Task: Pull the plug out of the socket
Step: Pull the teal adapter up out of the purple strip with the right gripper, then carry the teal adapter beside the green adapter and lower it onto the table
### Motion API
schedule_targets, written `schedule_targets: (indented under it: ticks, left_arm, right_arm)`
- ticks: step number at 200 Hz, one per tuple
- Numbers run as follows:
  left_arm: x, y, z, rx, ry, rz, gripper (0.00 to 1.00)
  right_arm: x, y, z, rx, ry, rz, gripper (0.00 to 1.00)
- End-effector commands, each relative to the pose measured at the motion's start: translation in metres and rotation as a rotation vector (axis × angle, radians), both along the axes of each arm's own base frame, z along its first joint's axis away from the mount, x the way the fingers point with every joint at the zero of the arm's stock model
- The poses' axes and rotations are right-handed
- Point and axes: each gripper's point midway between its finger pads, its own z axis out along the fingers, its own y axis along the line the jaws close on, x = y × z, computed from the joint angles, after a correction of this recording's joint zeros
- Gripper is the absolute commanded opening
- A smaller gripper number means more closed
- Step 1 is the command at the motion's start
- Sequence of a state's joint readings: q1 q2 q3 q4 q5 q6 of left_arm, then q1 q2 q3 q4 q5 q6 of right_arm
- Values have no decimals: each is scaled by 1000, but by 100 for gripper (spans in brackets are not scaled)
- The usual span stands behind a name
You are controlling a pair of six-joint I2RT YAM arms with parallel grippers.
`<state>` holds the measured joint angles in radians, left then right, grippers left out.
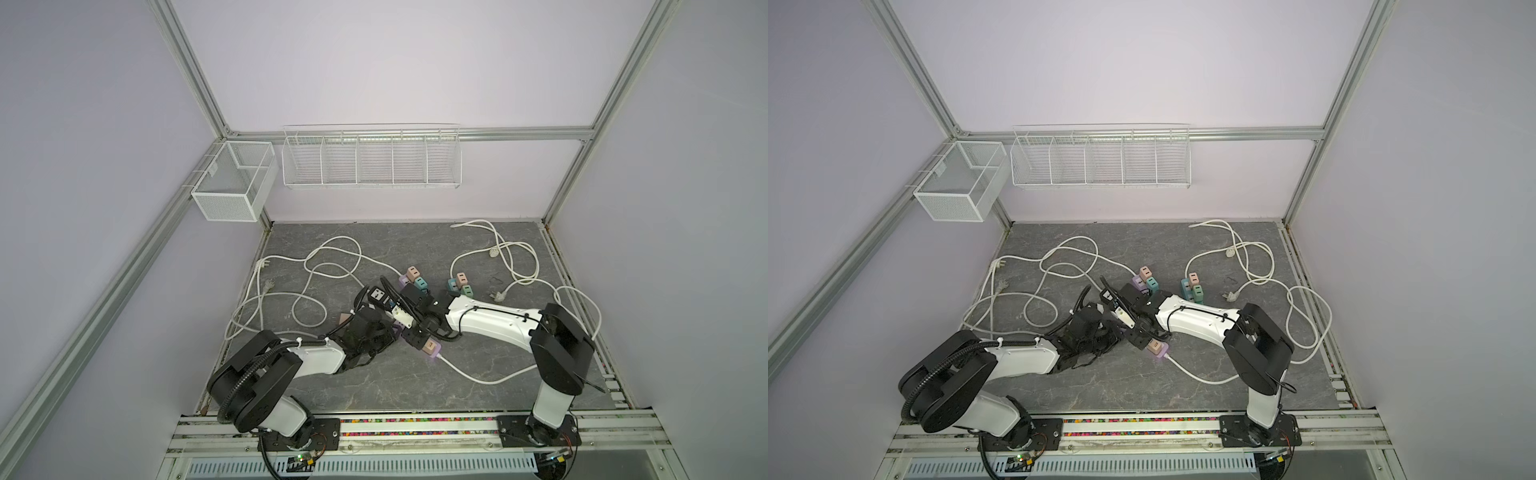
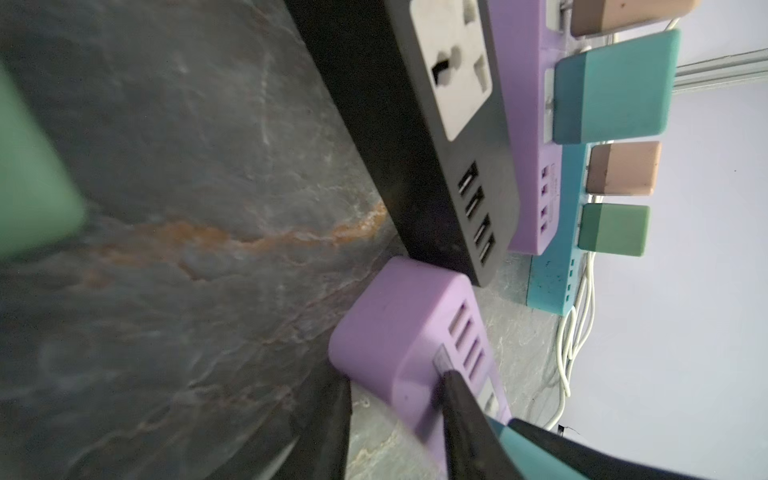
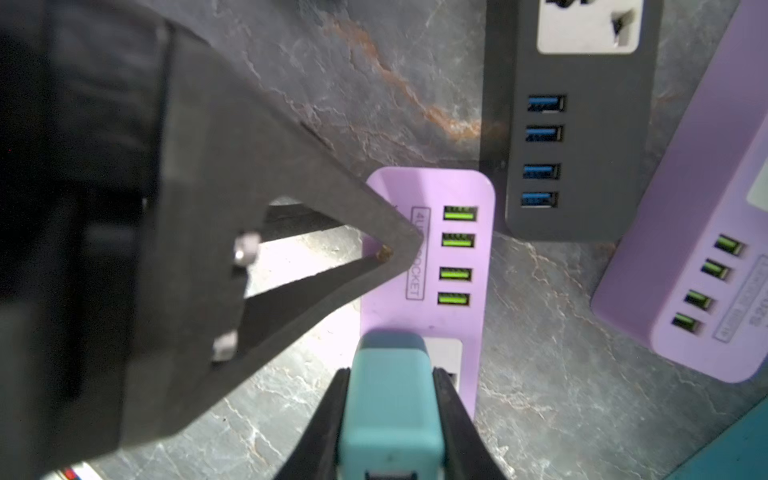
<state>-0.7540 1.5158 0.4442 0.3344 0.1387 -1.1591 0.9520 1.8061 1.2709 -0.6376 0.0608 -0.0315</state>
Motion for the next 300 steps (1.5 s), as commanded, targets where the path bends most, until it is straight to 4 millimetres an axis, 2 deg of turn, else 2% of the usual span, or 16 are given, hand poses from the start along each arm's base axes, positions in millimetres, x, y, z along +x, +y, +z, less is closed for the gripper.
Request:
schedule_targets:
  ticks: [1, 55, 73, 107, 120, 156, 188, 224, 266, 300]
  left_arm:
    - [-71, 82, -92, 390, 320, 27, 35]
    - [-72, 83, -94, 398, 330, 27, 33]
    - [-72, 82, -94, 399, 331, 25, 32]
    - [-74, 84, -94, 399, 330, 27, 32]
    - [-73, 84, -94, 396, 329, 30, 32]
    - [-72, 83, -93, 392, 322, 31, 31]
    - [-66, 77, -87, 368, 292, 19, 31]
    - [-48, 57, -70, 329, 224, -24, 32]
    - [-17, 31, -33, 266, 107, -74, 35]
    - [-2, 37, -2, 265, 37, -43, 38]
  right_arm:
    - [16, 9, 33, 58, -80, 20, 22]
    - [-5, 24, 31, 122, -6, 46, 22]
    - [3, 17, 32, 87, -46, 37, 22]
    - [15, 8, 50, 119, -71, 5, 22]
    - [15, 6, 49, 113, -77, -2, 22]
    - [1, 16, 47, 134, -38, 23, 22]
    - [15, 5, 63, 164, -75, -21, 21]
    - [21, 0, 73, 239, -46, -69, 21]
    - [26, 0, 78, 304, -11, -119, 22]
    - [27, 0, 84, 335, 4, -139, 22]
